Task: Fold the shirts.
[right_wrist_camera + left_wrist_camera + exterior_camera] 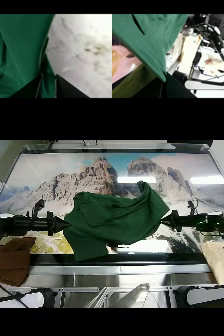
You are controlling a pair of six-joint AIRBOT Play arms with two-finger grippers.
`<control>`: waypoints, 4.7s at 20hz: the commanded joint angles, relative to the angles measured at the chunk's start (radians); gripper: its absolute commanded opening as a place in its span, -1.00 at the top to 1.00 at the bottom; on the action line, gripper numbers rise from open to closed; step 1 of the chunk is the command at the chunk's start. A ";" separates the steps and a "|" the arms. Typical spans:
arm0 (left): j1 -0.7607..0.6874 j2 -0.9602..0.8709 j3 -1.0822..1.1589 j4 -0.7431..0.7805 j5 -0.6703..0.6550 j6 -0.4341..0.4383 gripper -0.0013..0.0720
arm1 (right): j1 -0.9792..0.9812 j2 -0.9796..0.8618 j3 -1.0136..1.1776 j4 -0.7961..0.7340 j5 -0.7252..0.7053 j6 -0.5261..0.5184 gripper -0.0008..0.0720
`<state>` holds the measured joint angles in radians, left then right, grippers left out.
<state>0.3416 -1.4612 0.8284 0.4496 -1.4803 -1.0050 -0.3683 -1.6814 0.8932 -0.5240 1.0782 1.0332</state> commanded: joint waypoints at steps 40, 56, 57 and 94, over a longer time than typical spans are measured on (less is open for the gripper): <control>-0.005 0.146 0.600 -0.188 0.024 0.068 0.89 | -0.035 0.341 0.583 0.211 0.109 -0.190 0.89; 0.000 -0.627 0.929 -0.066 0.098 0.109 0.90 | -0.037 -0.348 0.622 0.381 0.056 -0.304 0.89; -0.007 -0.633 0.936 -0.026 0.094 0.090 0.90 | -0.034 -0.348 0.622 0.354 0.064 -0.303 0.90; -0.024 -0.544 1.119 0.159 -0.281 -0.311 0.40 | -0.079 -0.022 0.655 -0.069 0.393 -0.059 -0.51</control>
<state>0.3088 -2.0628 1.9820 0.6025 -1.5978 -1.2213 -0.4042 -1.7645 1.5574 -0.5354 1.2850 0.9428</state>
